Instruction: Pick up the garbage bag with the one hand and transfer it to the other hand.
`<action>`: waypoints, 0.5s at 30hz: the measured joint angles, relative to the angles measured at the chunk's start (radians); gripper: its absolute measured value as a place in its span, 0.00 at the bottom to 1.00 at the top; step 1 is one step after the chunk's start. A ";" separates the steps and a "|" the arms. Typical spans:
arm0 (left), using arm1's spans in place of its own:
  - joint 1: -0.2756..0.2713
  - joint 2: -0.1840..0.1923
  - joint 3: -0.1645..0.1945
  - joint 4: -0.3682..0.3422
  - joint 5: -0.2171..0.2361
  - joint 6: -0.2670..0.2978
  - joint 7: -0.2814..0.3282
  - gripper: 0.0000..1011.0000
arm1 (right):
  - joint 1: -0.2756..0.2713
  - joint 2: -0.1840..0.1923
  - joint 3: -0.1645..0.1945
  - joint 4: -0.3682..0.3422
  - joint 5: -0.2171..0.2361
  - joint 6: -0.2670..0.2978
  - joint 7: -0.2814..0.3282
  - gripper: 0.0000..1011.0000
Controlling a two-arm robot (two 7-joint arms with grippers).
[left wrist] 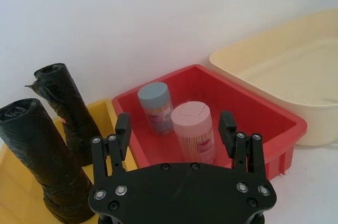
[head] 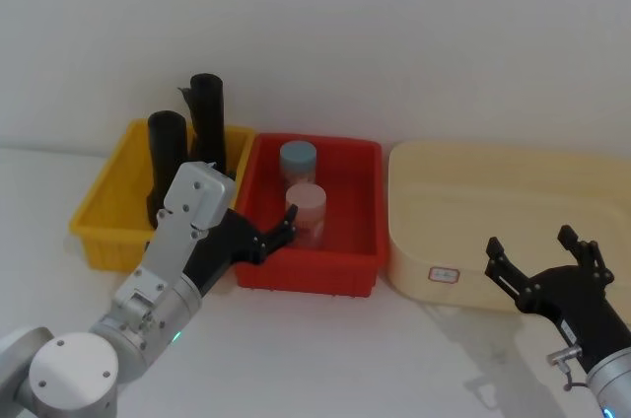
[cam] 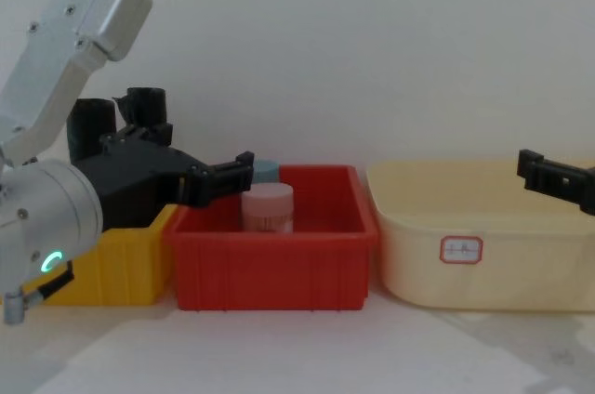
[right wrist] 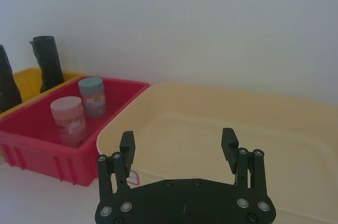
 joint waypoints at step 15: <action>0.000 0.000 0.000 0.000 0.000 0.000 0.000 0.99 | 0.000 0.000 0.000 0.000 0.000 0.000 0.000 0.99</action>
